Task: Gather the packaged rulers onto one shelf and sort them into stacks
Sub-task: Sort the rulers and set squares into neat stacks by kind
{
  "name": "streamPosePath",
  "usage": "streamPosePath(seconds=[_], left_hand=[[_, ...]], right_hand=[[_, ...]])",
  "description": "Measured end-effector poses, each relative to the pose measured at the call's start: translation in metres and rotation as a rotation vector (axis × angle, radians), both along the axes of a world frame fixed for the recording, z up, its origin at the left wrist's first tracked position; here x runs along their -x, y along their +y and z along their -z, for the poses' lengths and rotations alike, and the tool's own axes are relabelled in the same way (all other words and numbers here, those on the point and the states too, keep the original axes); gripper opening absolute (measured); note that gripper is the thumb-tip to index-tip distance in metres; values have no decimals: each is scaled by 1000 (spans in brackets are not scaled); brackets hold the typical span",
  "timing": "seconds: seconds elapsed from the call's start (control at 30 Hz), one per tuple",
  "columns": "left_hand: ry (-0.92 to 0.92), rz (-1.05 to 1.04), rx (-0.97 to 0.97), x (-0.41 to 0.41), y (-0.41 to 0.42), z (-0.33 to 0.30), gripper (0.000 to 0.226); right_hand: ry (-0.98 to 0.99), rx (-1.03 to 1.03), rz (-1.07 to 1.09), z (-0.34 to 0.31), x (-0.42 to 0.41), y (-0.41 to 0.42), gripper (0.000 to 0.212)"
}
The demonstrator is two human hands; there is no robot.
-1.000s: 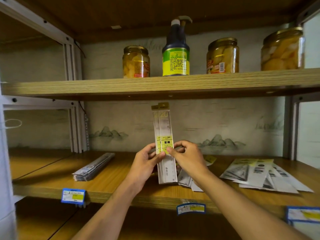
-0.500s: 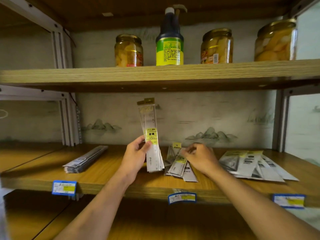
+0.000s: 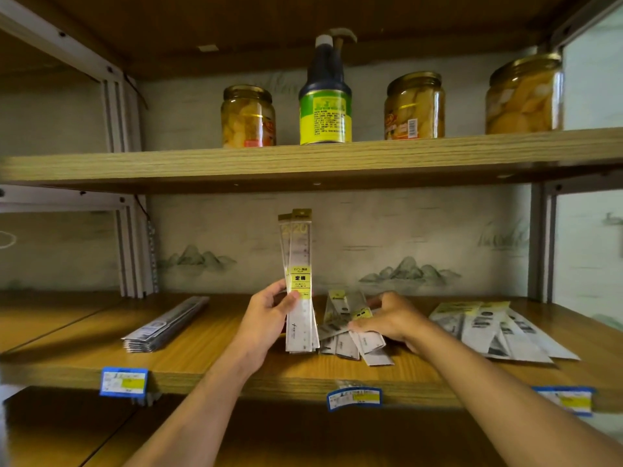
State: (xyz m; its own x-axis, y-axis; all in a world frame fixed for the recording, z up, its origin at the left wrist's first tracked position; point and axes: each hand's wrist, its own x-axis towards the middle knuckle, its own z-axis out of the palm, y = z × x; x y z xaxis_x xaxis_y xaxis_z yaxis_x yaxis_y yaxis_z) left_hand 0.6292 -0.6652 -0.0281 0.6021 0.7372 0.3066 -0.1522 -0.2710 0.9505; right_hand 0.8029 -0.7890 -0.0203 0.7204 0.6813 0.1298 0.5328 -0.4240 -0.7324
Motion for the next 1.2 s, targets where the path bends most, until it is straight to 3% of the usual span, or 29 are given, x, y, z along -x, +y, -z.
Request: streamPosePath(seconds=[0.1, 0.23, 0.3, 0.47, 0.8, 0.97, 1.2], left_hand=[[5, 3, -11, 0, 0, 0, 32], [4, -1, -28, -1, 1, 1, 29], [10, 3, -40, 0, 0, 1, 29], [-6, 17, -50, 3, -4, -2, 27], [-71, 9, -48, 3, -6, -3, 28], [-87, 17, -72, 4, -6, -3, 28], [-73, -6, -66, 3, -8, -4, 25]], right_hand=[[120, -216, -16, 9, -9, 0, 55], [282, -539, -150, 6, -4, -4, 23], [288, -597, -202, 4, 0, -5, 22], [238, -590, -338, 5, 7, -4, 31], [167, -592, -442, -5, 29, 4, 23], [47, -574, -396, -7, 43, 22, 30], [-17, -615, -334, -1, 48, 27, 18]])
